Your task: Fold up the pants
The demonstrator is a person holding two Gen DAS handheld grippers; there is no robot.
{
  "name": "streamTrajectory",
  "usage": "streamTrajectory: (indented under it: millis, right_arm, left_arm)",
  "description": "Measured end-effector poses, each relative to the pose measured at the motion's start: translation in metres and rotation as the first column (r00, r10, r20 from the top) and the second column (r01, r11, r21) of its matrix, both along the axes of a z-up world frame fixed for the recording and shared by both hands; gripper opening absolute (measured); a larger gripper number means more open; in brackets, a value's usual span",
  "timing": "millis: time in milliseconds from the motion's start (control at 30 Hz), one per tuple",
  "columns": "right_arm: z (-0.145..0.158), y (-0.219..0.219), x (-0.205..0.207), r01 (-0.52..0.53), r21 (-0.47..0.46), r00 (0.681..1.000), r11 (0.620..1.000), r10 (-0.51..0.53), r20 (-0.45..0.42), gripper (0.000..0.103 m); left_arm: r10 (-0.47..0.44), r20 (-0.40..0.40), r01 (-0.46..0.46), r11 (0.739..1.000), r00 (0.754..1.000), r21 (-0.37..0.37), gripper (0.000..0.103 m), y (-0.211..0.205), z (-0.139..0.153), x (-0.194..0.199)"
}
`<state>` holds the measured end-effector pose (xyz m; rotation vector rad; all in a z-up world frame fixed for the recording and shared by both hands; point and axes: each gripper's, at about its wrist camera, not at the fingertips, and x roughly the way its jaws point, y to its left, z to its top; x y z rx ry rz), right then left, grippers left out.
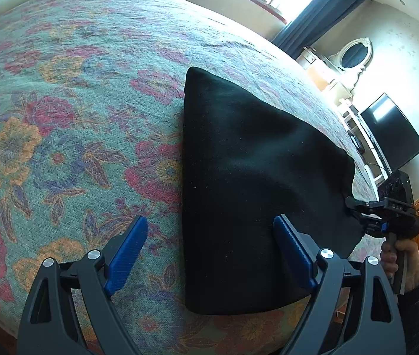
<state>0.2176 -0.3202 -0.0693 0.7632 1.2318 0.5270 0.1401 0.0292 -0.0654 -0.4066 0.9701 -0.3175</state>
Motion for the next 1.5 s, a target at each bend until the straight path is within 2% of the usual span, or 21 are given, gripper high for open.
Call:
streamTrajectory:
  millis: [33, 100, 267, 400, 567, 667, 700, 767, 833, 900, 967, 1067, 1100, 1167, 1300, 1333, 1400, 1500]
  right_arm:
    - [-0.001, -0.002, -0.001, 0.008, 0.027, 1.000, 1.000, -0.008, -0.001, 0.011]
    - [0.008, 0.001, -0.004, -0.010, -0.026, 0.999, 1.000, 0.011, 0.037, 0.011]
    - [0.032, -0.014, -0.008, 0.028, -0.054, 0.993, 0.998, -0.022, 0.115, 0.011]
    - [0.021, -0.045, -0.012, 0.069, -0.106, 0.996, 0.992, -0.061, 0.072, 0.011]
    - [-0.001, -0.054, -0.012, 0.090, -0.092, 0.996, 0.992, -0.087, 0.038, 0.012]
    - [-0.002, -0.054, -0.011, 0.085, -0.079, 0.996, 0.993, -0.083, 0.037, 0.016]
    - [0.000, -0.055, -0.013, 0.081, -0.074, 0.996, 0.994, -0.077, 0.045, 0.022]
    - [0.006, -0.060, -0.020, 0.087, -0.051, 0.994, 0.995, -0.084, 0.064, 0.043]
    - [0.013, -0.068, -0.032, 0.123, -0.020, 0.989, 0.992, -0.121, 0.088, 0.082]
    - [0.016, -0.075, -0.042, 0.159, -0.088, 0.984, 0.983, -0.150, 0.099, 0.087]
    - [0.008, -0.079, -0.050, 0.155, -0.076, 0.986, 0.985, -0.150, 0.068, 0.087]
    - [-0.017, -0.080, -0.055, 0.152, 0.087, 0.988, 0.985, -0.149, -0.036, 0.087]
    - [-0.019, -0.080, -0.055, 0.158, 0.102, 0.987, 0.982, -0.155, -0.035, 0.088]
    - [-0.019, -0.077, -0.054, 0.147, 0.103, 0.989, 0.984, -0.146, -0.020, 0.091]
    - [-0.016, -0.060, -0.049, 0.081, 0.071, 0.997, 0.994, -0.082, 0.002, 0.091]
    - [-0.016, -0.059, -0.049, 0.085, 0.068, 0.996, 0.994, -0.086, 0.009, 0.091]
    - [-0.015, -0.057, -0.048, 0.091, 0.093, 0.996, 0.992, -0.092, 0.007, 0.091]
    - [-0.016, -0.059, -0.045, 0.085, 0.129, 0.996, 0.988, -0.086, -0.003, 0.091]
  left_arm:
    - [0.002, -0.001, -0.002, 1.000, 1.000, -0.001, 0.086, 0.001, 0.000, 0.000]
    - [0.010, -0.007, -0.010, 1.000, 1.000, -0.014, 0.086, 0.004, -0.002, 0.000]
    - [0.041, -0.010, -0.042, 0.998, 0.999, -0.043, 0.086, 0.013, 0.000, -0.002]
    - [0.043, -0.007, -0.044, 0.996, 0.999, -0.073, 0.086, 0.013, 0.000, 0.001]
    - [0.041, -0.022, -0.043, 0.996, 0.999, -0.081, 0.086, 0.006, -0.005, 0.005]
    - [0.036, -0.028, -0.038, 0.997, 0.999, -0.070, 0.086, 0.006, -0.006, 0.005]
    - [0.036, -0.026, -0.038, 0.997, 0.999, -0.065, 0.086, 0.005, -0.006, 0.005]
    - [0.041, -0.014, -0.042, 0.998, 0.999, -0.046, 0.086, 0.004, -0.002, 0.001]
    - [0.048, 0.015, -0.047, 0.999, 0.999, -0.018, 0.086, 0.005, 0.005, -0.003]
    - [0.036, 0.029, -0.036, 0.999, 0.999, 0.014, 0.086, 0.005, 0.010, -0.005]
    - [0.023, 0.015, -0.023, 0.999, 1.000, 0.023, 0.086, 0.003, 0.008, -0.007]
    - [0.037, -0.033, -0.038, 0.999, 0.999, -0.036, 0.086, 0.004, -0.004, -0.006]
    - [0.053, -0.061, -0.057, 0.996, 0.997, -0.074, 0.087, 0.007, -0.010, -0.005]
    - [0.080, -0.078, -0.091, 0.986, 0.994, -0.140, 0.091, 0.012, -0.016, -0.006]
    - [0.070, -0.070, -0.077, 0.992, 0.995, -0.102, 0.091, 0.006, -0.011, -0.006]
    - [0.064, -0.067, -0.072, 0.989, 0.996, -0.131, 0.091, 0.006, -0.008, -0.007]
    - [0.030, -0.068, -0.046, 0.970, 0.997, -0.239, 0.091, 0.005, -0.004, -0.006]
    - [-0.056, -0.127, 0.010, 0.940, 0.990, -0.340, 0.091, -0.003, -0.012, 0.000]
